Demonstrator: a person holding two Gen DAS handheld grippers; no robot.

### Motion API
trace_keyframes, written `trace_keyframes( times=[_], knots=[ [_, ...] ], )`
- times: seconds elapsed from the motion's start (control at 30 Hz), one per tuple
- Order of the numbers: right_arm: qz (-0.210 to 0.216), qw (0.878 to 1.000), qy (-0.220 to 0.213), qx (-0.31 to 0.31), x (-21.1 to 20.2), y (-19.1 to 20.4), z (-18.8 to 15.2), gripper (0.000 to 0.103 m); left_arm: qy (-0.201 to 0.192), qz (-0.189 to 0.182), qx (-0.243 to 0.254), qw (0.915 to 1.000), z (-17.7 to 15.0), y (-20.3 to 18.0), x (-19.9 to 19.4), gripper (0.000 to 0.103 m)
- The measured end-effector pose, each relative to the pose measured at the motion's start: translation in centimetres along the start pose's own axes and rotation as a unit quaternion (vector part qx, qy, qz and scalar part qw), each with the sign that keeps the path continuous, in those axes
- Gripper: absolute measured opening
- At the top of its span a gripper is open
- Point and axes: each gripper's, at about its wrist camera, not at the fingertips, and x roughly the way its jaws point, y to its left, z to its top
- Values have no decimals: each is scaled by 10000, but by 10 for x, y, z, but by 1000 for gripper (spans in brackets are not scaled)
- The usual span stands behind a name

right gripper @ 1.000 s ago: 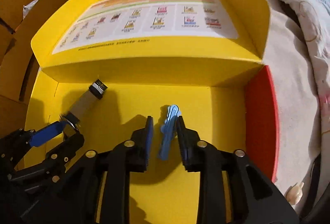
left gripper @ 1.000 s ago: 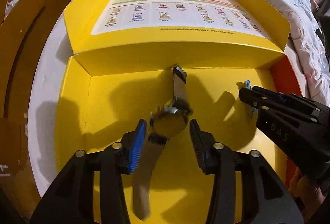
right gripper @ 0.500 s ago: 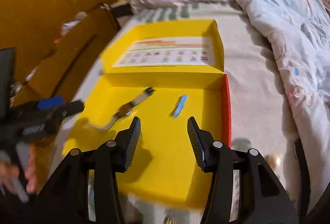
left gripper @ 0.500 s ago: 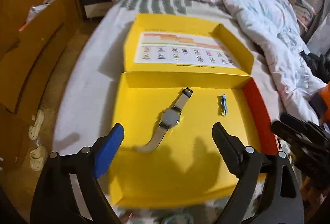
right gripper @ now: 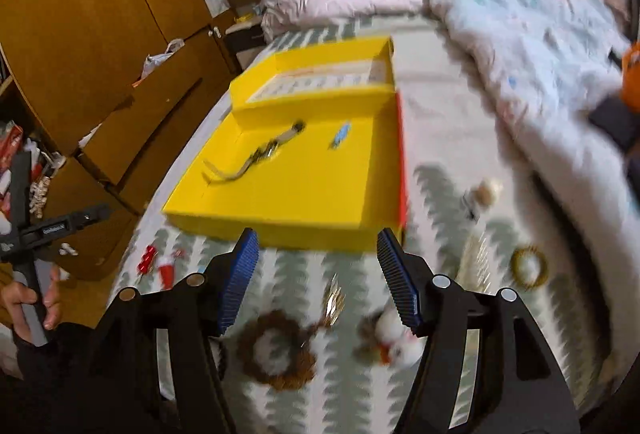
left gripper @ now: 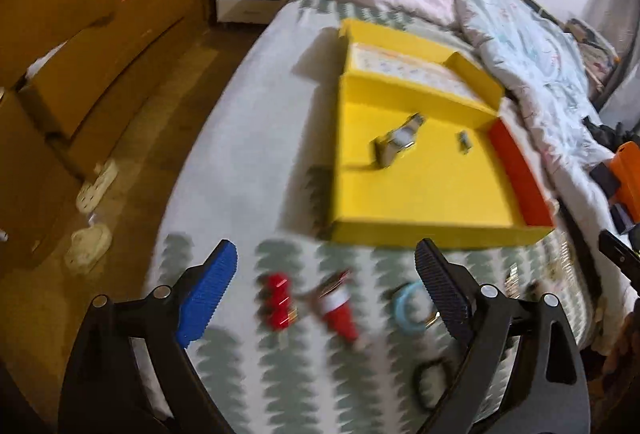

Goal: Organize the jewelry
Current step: 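Grasp the red bead hairpin with the left tool while the right tool grasps the gold brooch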

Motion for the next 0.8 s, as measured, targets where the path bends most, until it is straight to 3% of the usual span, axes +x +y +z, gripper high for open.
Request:
trace_keyframes(
  times=[0.23, 0.37, 0.47, 0.8],
  knots=[
    [100, 9979, 642, -38, 36, 23, -34, 64, 316, 6, -3, 9995, -30, 1, 17, 89],
    [-202, 9952, 948, 93, 61, 20, -43, 61, 306, -29, 149, 9994, -39, -12, 19, 89],
    [-198, 9936, 1091, 205, 75, 16, -49, 59, 357, 9, 166, 9992, -43, -11, 25, 89],
    [-487, 9876, 1468, 274, 111, 1, -53, 57, 810, 545, 62, 9952, -32, 16, 56, 89]
  ],
)
